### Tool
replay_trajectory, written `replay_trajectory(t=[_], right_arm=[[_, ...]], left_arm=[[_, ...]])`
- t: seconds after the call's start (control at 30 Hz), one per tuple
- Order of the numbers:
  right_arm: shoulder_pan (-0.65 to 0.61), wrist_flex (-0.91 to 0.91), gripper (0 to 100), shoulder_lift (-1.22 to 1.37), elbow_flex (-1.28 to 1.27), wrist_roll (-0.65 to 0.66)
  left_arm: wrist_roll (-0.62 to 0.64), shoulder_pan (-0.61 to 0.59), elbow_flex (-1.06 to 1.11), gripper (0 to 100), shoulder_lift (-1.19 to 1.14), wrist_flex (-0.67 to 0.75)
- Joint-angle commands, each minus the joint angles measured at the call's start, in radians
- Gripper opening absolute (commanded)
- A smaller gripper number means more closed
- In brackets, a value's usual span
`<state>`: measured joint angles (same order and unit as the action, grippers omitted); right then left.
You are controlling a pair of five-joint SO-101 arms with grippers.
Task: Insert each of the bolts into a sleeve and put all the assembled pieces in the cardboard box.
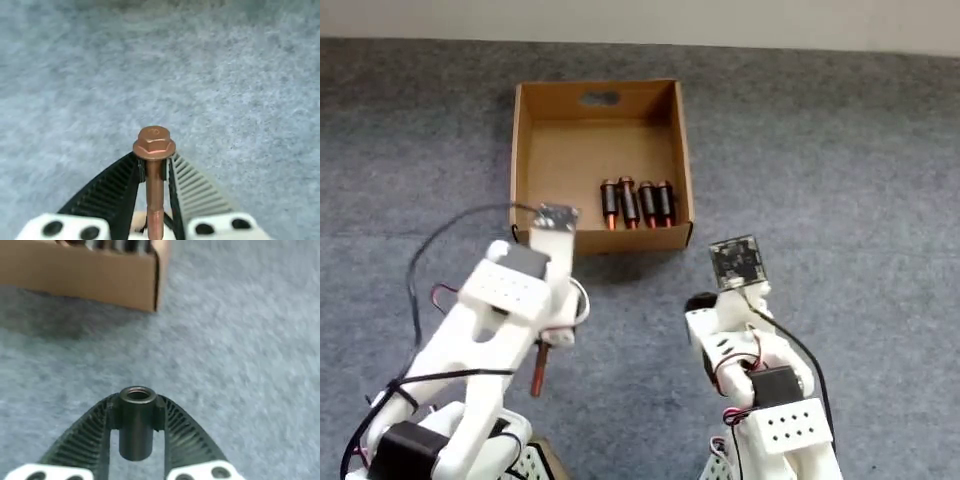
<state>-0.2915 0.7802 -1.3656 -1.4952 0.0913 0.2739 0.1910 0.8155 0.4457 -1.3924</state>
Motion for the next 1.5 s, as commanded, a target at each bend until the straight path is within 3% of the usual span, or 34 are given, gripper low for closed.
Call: replay_trajectory(t=[0.0, 0.2, 0.33, 0.53, 0.63, 0.73, 0.93, 1.13, 1.27, 1.47], right_arm=[[-0.108, -0.004, 0.6, -0.018, 0.110, 0.008], [-0.226, -0.165, 0.6, -0.018, 0.119, 0.008], [-0.239, -0.302, 0.6, -0.018, 0.097, 0.006], [-0.271, -0.371, 0.6, -0.018, 0.076, 0.003], [-0.283, -0.423, 0.6, -0.018, 0.045, -0.112], [-0.282, -0.449, 0.6, -0.019, 0.045, -0.190], [-0.282, -0.437, 0.6, -0.139, 0.018, -0.124], [-0.286, -0.427, 0.6, -0.469, -0.140, -0.120], [-0.286, -0.432, 0.6, -0.446, -0.176, -0.120], [-0.288, -0.432, 0.6, -0.470, -0.176, -0.123]], left_arm=[[0.002, -0.058, -0.174, 1, 0.022, -0.068], [0.003, -0.058, -0.389, 1, 0.022, -0.147], [0.003, -0.061, -0.559, 1, 0.022, -0.229], [0.005, -0.058, -0.745, 1, 0.022, -0.233], [0.005, -0.031, -0.826, 1, 0.022, -0.229], [0.014, 0.028, -0.862, 1, 0.022, -0.195], [0.192, 0.154, -0.865, 1, 0.022, -0.146], [0.195, 0.177, -0.868, 1, 0.022, -0.063], [0.195, 0.185, -0.860, 1, 0.070, -0.018], [0.195, 0.317, -0.851, 1, 0.197, 0.018]])
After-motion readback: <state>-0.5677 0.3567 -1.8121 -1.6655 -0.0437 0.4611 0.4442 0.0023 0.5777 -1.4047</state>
